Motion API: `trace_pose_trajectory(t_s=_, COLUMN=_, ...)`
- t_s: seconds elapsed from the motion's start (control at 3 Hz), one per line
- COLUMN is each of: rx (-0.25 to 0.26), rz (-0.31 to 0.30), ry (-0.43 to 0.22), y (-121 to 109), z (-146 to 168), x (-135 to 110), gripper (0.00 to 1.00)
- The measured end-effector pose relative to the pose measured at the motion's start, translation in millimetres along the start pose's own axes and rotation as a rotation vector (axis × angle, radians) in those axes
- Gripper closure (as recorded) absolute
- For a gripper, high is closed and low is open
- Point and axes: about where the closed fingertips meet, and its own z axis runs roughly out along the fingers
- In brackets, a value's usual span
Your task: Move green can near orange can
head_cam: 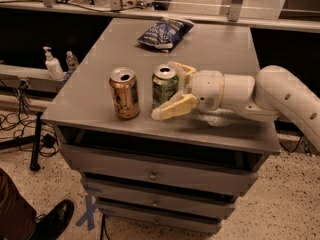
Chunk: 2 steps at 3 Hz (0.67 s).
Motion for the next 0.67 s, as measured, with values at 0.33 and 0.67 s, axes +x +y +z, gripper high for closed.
trace_pose_trajectory(t_s=0.33, rx=0.022, rz=0.007, ry=-0.023, y=4.5, z=5.2, x=-9.3, gripper=0.00)
trace_pose_trajectory(t_s=0.67, rx=0.038, rz=0.029, ry=-0.043, y=9.0, z=14.1, x=-12.5, gripper=0.00)
